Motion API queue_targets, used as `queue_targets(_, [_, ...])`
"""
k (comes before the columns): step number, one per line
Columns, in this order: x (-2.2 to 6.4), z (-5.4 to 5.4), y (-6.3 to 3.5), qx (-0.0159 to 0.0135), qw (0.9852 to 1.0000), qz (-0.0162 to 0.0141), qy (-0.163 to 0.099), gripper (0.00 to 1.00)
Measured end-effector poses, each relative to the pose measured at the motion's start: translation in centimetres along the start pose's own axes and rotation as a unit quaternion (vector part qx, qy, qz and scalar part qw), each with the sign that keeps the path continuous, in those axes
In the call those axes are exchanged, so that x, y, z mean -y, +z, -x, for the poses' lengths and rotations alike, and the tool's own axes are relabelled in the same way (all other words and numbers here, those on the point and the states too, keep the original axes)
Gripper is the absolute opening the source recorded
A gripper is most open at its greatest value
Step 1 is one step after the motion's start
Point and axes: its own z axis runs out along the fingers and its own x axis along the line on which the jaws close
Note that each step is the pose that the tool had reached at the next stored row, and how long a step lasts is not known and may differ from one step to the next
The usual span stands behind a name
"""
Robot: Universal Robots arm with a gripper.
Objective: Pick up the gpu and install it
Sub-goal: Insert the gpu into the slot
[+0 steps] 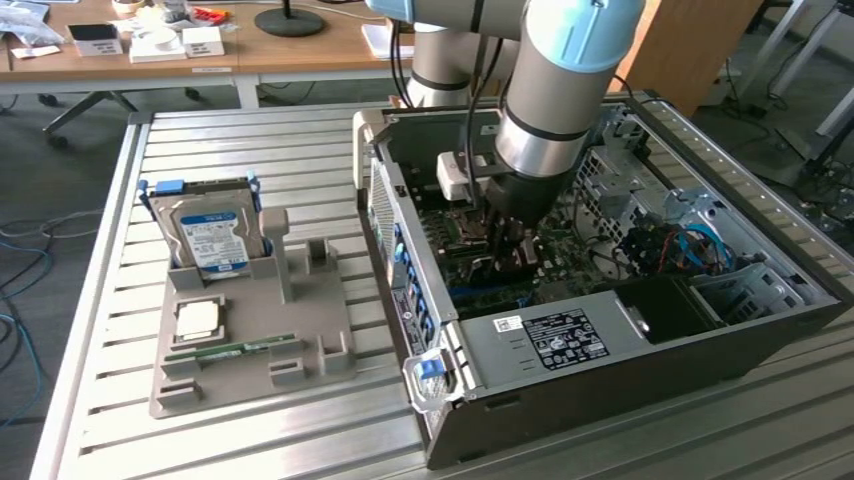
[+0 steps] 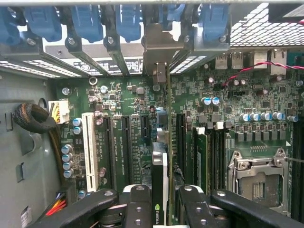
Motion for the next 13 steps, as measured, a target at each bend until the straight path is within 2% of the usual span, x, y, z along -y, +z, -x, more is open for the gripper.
queue_targets(9, [0.02,0.03,-0.07,0.0017,1.0,-0.0007,0.0,0.27])
queue_targets(13, [0.02,0.02,-0.23,0.0009,1.0,-0.0003,0.0,0.27])
